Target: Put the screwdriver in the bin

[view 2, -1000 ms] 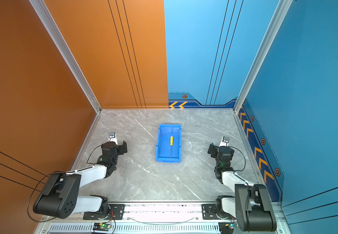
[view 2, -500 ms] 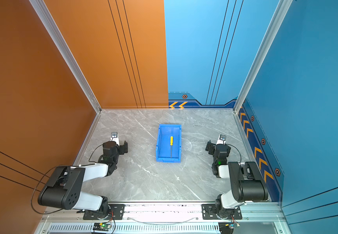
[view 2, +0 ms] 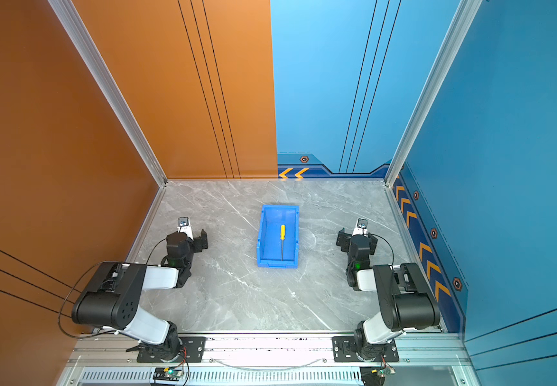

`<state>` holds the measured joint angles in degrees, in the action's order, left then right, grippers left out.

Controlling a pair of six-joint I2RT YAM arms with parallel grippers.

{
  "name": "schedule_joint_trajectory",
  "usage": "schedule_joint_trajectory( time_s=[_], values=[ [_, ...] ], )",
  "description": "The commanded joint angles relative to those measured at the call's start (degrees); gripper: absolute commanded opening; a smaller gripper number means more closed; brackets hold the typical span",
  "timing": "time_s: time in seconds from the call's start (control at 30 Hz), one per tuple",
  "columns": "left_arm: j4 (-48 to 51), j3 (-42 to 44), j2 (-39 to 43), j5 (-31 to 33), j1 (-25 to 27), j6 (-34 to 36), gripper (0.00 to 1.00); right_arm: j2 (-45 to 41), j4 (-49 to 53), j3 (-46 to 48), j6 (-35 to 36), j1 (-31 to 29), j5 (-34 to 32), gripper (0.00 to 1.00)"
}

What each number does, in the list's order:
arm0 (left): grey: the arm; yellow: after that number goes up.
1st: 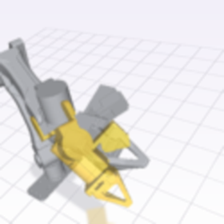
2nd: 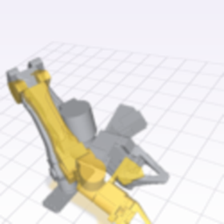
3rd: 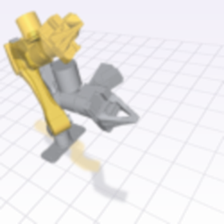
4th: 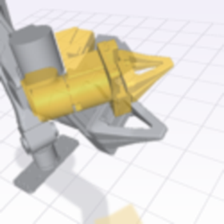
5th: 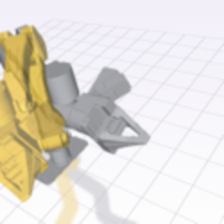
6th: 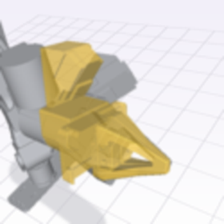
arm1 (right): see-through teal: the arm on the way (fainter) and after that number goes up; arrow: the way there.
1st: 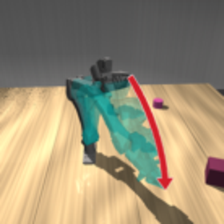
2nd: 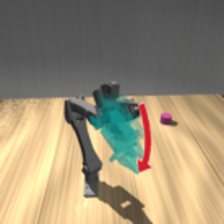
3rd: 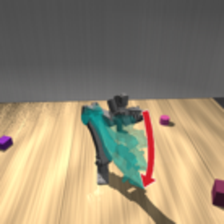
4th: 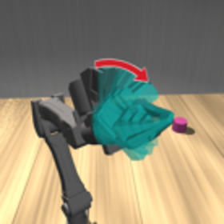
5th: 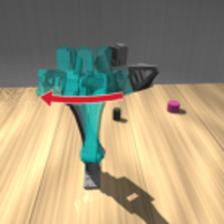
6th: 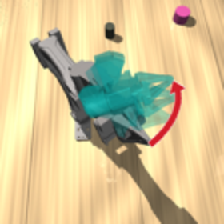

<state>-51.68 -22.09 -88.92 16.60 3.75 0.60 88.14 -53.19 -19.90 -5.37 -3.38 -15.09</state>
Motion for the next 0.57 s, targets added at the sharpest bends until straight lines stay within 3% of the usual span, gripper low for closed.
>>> schedule_joint_trajectory(
  time_s=[0.0, 0.53],
  values=[
    [-2.6, 1.0, -0.7, -1.0, -0.2, -0.4, 0.98, 0.5, -1.0, -0.5, 0.9, -0.1, -1.3, 1.0],
    [-2.0, 0.7, -0.7, -3.8, -1.2, -0.6, 0.98, 0.5, -1.0, -0.5, 0.9, -0.1, -1.3, 1.0]
  ],
)
